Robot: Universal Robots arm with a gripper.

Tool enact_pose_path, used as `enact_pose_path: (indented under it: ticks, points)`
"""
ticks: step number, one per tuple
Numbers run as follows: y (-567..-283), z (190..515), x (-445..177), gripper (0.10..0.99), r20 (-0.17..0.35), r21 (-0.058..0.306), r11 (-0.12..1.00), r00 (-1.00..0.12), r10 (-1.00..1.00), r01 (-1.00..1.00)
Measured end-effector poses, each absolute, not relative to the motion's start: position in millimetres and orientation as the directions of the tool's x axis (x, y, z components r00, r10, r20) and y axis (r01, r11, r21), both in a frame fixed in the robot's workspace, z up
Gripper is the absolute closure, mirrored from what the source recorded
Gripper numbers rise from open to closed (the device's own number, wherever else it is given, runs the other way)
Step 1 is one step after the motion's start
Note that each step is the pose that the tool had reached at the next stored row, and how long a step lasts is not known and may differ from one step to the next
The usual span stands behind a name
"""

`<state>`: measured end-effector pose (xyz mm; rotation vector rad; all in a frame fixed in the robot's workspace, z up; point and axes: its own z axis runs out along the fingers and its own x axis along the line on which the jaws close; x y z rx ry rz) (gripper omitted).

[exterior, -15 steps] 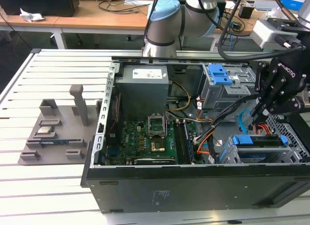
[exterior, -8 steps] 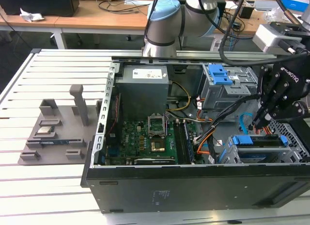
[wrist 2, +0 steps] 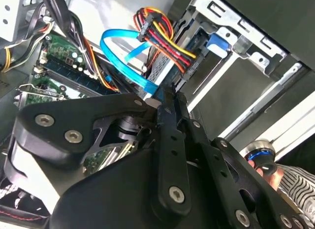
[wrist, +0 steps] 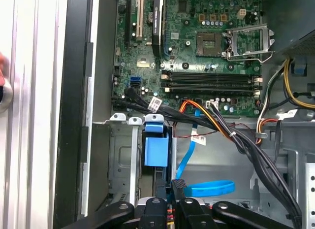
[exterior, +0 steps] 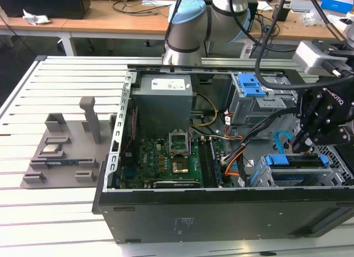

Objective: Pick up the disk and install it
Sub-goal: 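Insert the second disk wire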

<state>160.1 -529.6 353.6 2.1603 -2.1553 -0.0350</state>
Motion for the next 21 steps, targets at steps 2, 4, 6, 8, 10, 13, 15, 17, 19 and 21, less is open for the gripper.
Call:
enact_pose_path:
  ticks: [2, 4, 6, 8, 10, 13, 15, 17, 19, 21]
  points:
    - [-531, 352, 162, 0.925, 0.047, 0.08, -0.001, 0.005, -0.999, -0.997]
    - [-532, 350, 163, 0.925, 0.048, 0.08, -0.002, 0.006, -0.999, -0.997]
    - [-533, 347, 166, 0.925, 0.05, 0.08, -0.003, 0.007, -0.999, -0.997]
    - [-533, 345, 166, 0.925, 0.05, 0.08, -0.004, 0.008, -0.999, -0.997]
    - [-533, 343, 167, 0.925, 0.05, 0.08, -0.004, 0.008, -0.999, -0.997]
    - [-533, 342, 167, 0.925, 0.05, 0.08, -0.004, 0.008, -0.999, -0.997]
    - [-534, 340, 167, 0.925, 0.05, 0.08, -0.005, 0.009, -0.999, -0.997]
    - [-534, 339, 167, 0.925, 0.05, 0.08, -0.005, 0.009, -0.999, -0.997]
    - [-534, 338, 167, 0.925, 0.05, 0.08, -0.005, 0.009, -0.999, -0.997]
    - [-534, 338, 168, 0.925, 0.051, 0.08, -0.005, 0.009, -0.999, -0.997]
